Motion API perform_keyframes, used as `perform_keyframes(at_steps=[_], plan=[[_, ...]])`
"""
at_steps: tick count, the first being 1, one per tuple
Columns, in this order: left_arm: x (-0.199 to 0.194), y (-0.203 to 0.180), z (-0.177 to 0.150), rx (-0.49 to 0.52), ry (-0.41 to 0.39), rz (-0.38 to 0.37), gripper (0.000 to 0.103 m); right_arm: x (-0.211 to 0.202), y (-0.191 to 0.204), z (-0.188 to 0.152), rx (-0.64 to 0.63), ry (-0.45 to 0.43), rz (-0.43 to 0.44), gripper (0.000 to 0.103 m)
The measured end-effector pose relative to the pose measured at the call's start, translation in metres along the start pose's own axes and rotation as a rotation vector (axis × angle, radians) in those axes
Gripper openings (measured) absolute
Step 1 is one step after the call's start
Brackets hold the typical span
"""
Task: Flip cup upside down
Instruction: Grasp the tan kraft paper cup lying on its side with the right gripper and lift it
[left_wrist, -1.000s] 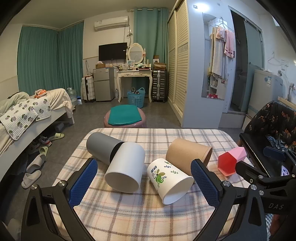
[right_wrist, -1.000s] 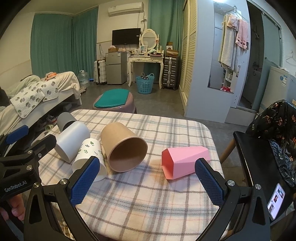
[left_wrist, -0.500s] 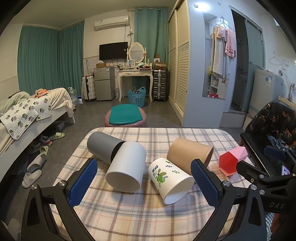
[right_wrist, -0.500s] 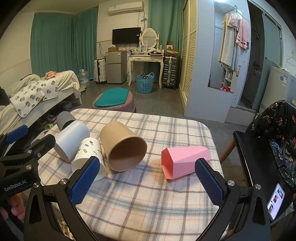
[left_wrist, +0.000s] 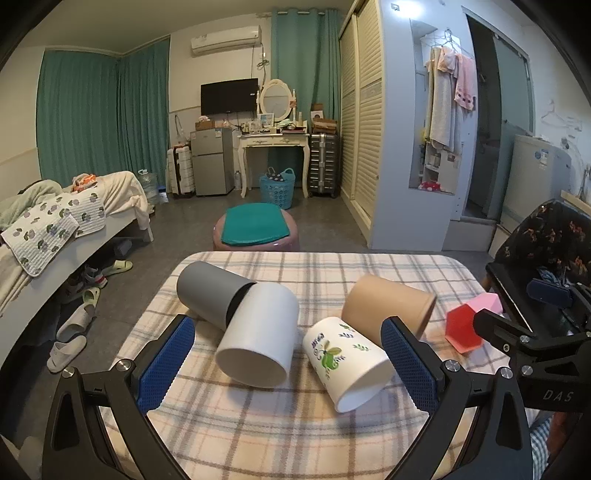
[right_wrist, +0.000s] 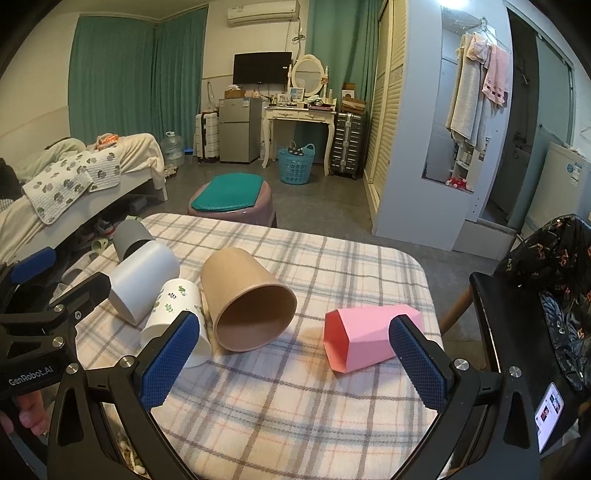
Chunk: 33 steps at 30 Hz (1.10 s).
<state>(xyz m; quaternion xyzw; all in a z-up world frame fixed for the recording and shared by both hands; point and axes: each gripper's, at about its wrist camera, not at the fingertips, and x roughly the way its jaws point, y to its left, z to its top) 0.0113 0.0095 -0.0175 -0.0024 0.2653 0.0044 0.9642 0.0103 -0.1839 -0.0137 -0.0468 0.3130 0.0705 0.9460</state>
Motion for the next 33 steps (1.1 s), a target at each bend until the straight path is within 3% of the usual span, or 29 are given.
perform_keyframes(at_steps=[11, 21, 25, 30, 31, 33], plan=[[0.024, 0.019, 0.021, -0.033, 0.016, 0.063, 0.103, 0.044, 0.004, 0.028, -0.076, 0.085, 0.063, 0.103], [0.053, 0.03, 0.024, -0.055, 0.058, 0.04, 0.103, 0.108, 0.028, 0.038, -0.176, 0.225, 0.152, 0.103], [0.061, 0.033, 0.022, -0.056, 0.075, 0.028, 0.103, 0.134, 0.032, 0.035, -0.181, 0.293, 0.19, 0.094], [0.067, 0.036, 0.019, -0.063, 0.089, 0.021, 0.103, 0.151, 0.036, 0.03, -0.168, 0.354, 0.265, 0.093], [0.067, 0.036, 0.019, -0.066, 0.091, 0.019, 0.103, 0.153, 0.037, 0.028, -0.162, 0.366, 0.282, 0.089], [0.066, 0.037, 0.018, -0.071, 0.095, 0.017, 0.103, 0.151, 0.038, 0.027, -0.154, 0.358, 0.277, 0.088]])
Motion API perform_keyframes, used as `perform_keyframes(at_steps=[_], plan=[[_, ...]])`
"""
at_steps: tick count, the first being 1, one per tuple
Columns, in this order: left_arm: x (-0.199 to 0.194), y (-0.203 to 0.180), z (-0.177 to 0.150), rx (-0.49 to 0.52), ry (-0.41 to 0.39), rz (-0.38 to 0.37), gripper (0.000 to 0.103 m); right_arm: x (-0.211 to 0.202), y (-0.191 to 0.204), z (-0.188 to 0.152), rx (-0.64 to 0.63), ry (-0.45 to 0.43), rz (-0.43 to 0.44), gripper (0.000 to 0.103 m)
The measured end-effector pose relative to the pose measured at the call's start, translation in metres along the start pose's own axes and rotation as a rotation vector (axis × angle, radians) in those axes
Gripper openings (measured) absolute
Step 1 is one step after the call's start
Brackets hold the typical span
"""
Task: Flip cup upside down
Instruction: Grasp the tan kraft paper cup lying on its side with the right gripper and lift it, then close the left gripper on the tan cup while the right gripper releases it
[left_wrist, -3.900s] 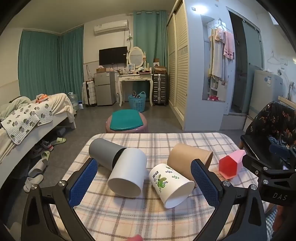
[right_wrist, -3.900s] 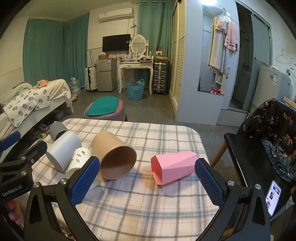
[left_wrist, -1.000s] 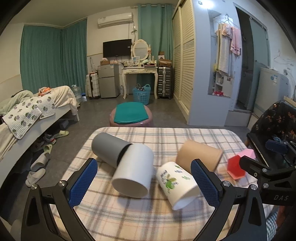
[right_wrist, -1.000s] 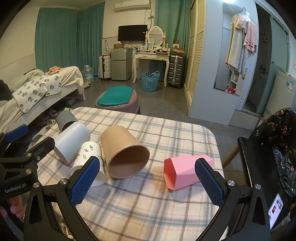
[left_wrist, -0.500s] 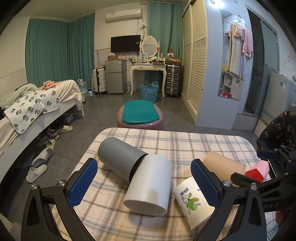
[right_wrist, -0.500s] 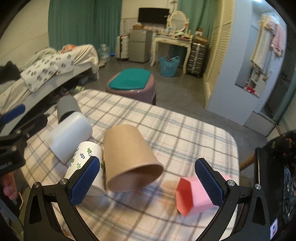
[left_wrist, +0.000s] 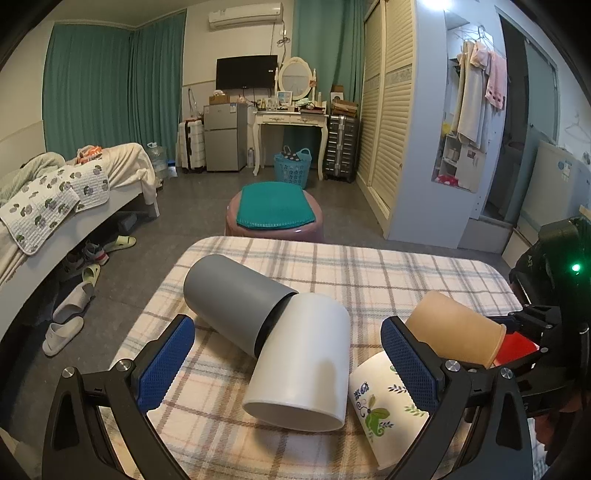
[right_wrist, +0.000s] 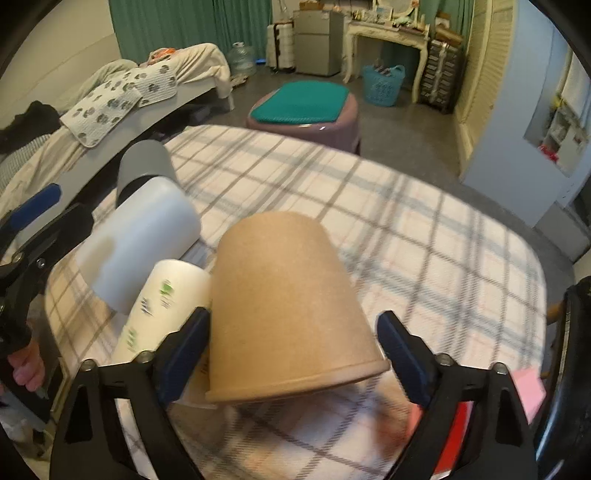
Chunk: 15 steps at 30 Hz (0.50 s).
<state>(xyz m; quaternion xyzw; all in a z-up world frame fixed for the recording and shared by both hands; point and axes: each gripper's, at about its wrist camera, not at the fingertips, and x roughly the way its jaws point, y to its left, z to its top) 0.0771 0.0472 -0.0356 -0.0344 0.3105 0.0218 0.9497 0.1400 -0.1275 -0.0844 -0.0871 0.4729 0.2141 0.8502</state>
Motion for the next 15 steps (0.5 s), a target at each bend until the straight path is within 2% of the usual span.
perform_keyframes(at_steps=[7, 10, 15], plan=[[-0.011, -0.001, -0.002, 0.004, -0.019, -0.011, 0.103, -0.041, 0.002, -0.013, 0.097, -0.094, -0.052, 0.086], [-0.02, -0.005, -0.007, 0.004, -0.024, -0.026, 0.103, -0.065, 0.007, -0.03, 0.137, -0.135, -0.137, 0.086], [-0.033, -0.012, -0.014, 0.013, -0.008, -0.051, 0.103, -0.084, 0.014, -0.065, 0.21, -0.138, -0.245, 0.086]])
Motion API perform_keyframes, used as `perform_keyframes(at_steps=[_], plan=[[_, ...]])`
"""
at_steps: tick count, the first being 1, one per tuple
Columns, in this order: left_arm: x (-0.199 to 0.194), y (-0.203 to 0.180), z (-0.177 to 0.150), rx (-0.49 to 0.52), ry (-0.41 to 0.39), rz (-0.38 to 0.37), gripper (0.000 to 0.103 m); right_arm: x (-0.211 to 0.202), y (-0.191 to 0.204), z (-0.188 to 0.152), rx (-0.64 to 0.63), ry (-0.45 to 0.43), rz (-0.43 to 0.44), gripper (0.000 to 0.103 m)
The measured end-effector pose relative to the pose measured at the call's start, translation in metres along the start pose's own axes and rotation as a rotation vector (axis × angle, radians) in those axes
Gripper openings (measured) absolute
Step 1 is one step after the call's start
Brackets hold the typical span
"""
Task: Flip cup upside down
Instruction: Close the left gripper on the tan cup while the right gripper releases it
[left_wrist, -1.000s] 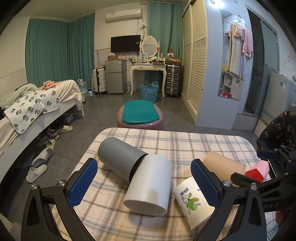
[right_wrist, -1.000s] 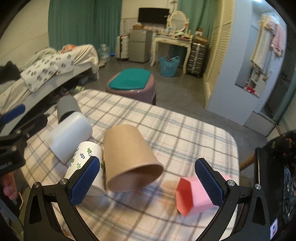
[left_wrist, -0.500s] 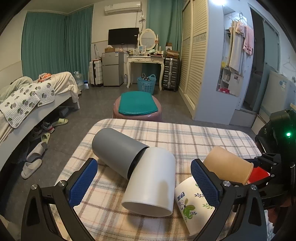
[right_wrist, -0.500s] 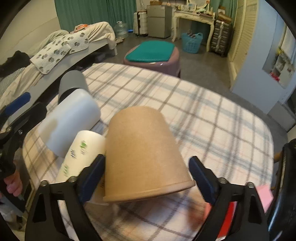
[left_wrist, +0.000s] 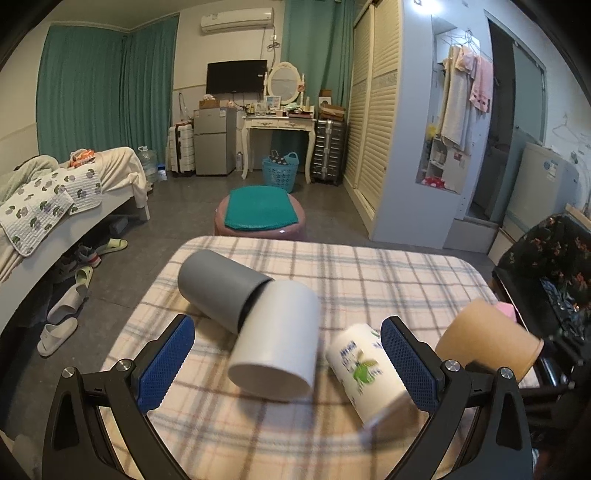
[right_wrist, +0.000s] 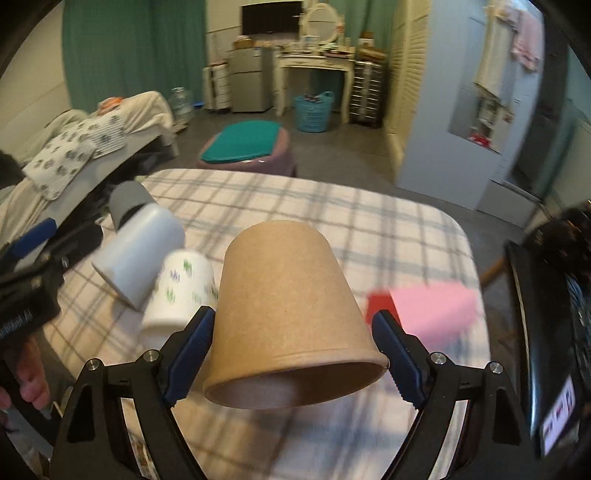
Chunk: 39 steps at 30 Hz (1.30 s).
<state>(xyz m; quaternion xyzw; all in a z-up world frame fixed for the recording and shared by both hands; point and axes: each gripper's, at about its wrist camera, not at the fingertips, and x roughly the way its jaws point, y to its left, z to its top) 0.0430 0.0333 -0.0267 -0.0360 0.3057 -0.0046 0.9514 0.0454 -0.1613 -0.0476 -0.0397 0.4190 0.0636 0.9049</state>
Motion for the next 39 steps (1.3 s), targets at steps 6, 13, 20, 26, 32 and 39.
perform_keyframes(at_steps=[6, 13, 20, 26, 32, 39], plan=[[-0.014, -0.013, -0.011, 0.03, 0.024, -0.016, 0.103, 0.0, 0.0, -0.031, 0.057, 0.048, -0.021, 0.086], [-0.021, -0.018, -0.019, 0.023, 0.054, -0.001, 0.103, -0.002, 0.007, -0.047, 0.088, 0.051, -0.058, 0.086], [-0.03, -0.028, -0.018, 0.073, 0.034, -0.002, 0.103, 0.001, 0.014, -0.055, 0.109, 0.047, -0.044, 0.089], [-0.036, -0.036, -0.012, 0.071, 0.027, 0.012, 0.103, -0.005, 0.005, -0.053, 0.098, 0.05, 0.007, 0.092], [-0.047, -0.048, 0.005, 0.086, 0.014, 0.046, 0.103, -0.042, -0.003, -0.043, 0.051, -0.083, 0.0, 0.099], [-0.054, -0.087, 0.019, 0.119, 0.041, 0.018, 0.103, -0.068, -0.049, -0.036, 0.061, -0.187, -0.065, 0.1]])
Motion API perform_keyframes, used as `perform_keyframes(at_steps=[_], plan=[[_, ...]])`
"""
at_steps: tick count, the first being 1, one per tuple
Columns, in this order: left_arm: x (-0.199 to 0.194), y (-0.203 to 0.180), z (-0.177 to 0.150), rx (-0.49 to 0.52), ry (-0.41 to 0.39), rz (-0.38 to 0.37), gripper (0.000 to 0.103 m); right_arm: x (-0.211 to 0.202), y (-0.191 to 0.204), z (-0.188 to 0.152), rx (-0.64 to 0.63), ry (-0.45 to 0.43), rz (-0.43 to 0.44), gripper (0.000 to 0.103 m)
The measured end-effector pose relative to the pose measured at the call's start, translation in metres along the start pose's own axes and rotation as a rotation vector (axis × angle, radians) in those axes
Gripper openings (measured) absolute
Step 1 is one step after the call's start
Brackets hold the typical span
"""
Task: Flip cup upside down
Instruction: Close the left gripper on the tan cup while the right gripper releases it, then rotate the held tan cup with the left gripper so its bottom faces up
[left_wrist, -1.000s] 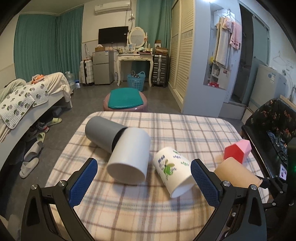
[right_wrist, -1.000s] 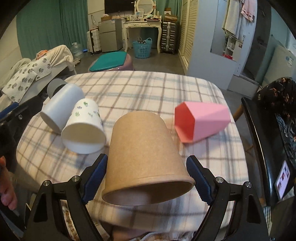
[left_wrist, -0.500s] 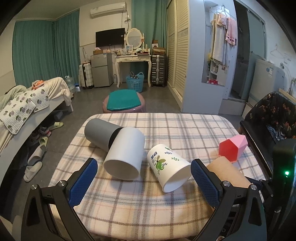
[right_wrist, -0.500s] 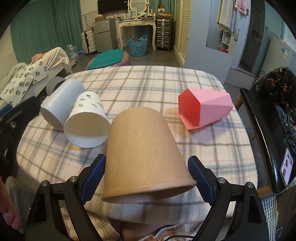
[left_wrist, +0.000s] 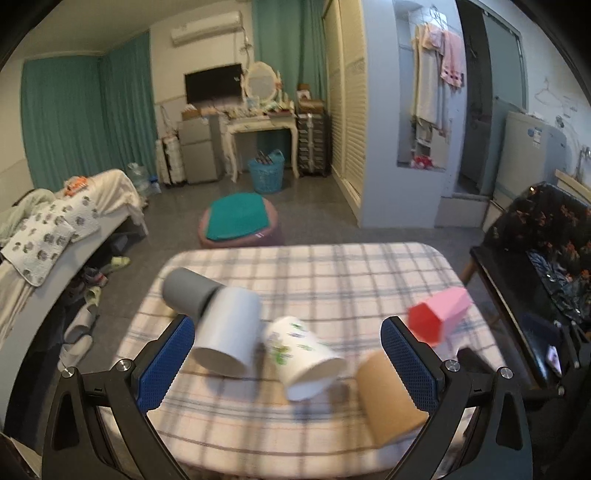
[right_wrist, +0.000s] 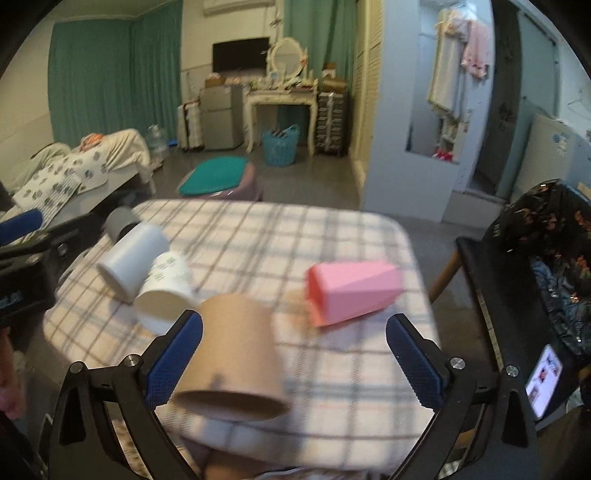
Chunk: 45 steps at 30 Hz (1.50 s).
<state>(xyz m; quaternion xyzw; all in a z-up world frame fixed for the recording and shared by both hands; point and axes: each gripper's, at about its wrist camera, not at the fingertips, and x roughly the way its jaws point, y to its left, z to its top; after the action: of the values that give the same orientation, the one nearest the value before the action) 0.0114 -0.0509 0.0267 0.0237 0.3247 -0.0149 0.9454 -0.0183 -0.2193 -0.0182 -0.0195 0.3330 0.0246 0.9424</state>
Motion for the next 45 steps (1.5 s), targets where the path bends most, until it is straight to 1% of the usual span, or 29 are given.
perform_keyframes(at_steps=[4, 7, 8, 12, 13, 14, 17, 19, 24, 26, 27, 28, 31, 35, 38, 41, 44, 45], plan=[[0.018, -0.032, 0.003, 0.01, 0.087, -0.032, 0.103, -0.006, -0.038, 0.0, 0.054, -0.034, -0.046, 0.1], [0.042, -0.055, 0.004, 0.001, 0.187, -0.062, 0.103, -0.004, -0.062, -0.004, 0.095, -0.031, -0.075, 0.1], [0.047, -0.06, 0.002, 0.001, 0.206, -0.067, 0.103, -0.002, -0.07, -0.007, 0.11, -0.025, -0.083, 0.1], [0.071, -0.08, -0.005, 0.027, 0.278, -0.055, 0.102, 0.008, -0.091, -0.013, 0.153, -0.006, -0.085, 0.1], [0.08, -0.084, -0.007, 0.029, 0.31, -0.057, 0.102, 0.011, -0.094, -0.015, 0.16, -0.001, -0.083, 0.1], [0.084, -0.084, -0.009, 0.026, 0.329, -0.06, 0.102, 0.013, -0.097, -0.016, 0.166, 0.004, -0.081, 0.1], [0.102, -0.084, -0.017, -0.004, 0.426, -0.085, 0.101, 0.021, -0.105, -0.019, 0.183, 0.016, -0.062, 0.1], [0.11, -0.08, -0.02, -0.031, 0.462, -0.099, 0.101, 0.025, -0.108, -0.023, 0.2, 0.025, -0.057, 0.1], [0.129, -0.078, -0.026, -0.044, 0.531, -0.119, 0.101, 0.032, -0.112, -0.026, 0.212, 0.035, -0.058, 0.1], [0.136, -0.077, -0.026, -0.053, 0.562, -0.141, 0.096, 0.034, -0.113, -0.027, 0.219, 0.036, -0.057, 0.1], [0.139, -0.077, -0.027, -0.058, 0.581, -0.154, 0.087, 0.035, -0.114, -0.027, 0.222, 0.037, -0.056, 0.1], [0.142, -0.076, -0.028, -0.07, 0.6, -0.176, 0.085, 0.036, -0.113, -0.027, 0.223, 0.039, -0.053, 0.1], [0.142, -0.075, -0.025, -0.076, 0.612, -0.191, 0.085, 0.036, -0.11, -0.027, 0.216, 0.039, -0.05, 0.1], [0.133, -0.071, -0.015, -0.077, 0.584, -0.21, 0.085, 0.034, -0.106, -0.026, 0.212, 0.033, -0.048, 0.1], [0.121, -0.069, -0.006, -0.068, 0.534, -0.211, 0.085, 0.032, -0.103, -0.026, 0.209, 0.029, -0.048, 0.1], [0.111, -0.069, 0.004, -0.041, 0.464, -0.187, 0.085, 0.03, -0.1, -0.026, 0.203, 0.025, -0.047, 0.1], [0.101, -0.07, 0.012, -0.02, 0.379, -0.173, 0.085, 0.028, -0.097, -0.027, 0.197, 0.02, -0.048, 0.1], [0.096, -0.071, 0.013, -0.01, 0.332, -0.16, 0.085, 0.028, -0.097, -0.026, 0.197, 0.019, -0.05, 0.1]])
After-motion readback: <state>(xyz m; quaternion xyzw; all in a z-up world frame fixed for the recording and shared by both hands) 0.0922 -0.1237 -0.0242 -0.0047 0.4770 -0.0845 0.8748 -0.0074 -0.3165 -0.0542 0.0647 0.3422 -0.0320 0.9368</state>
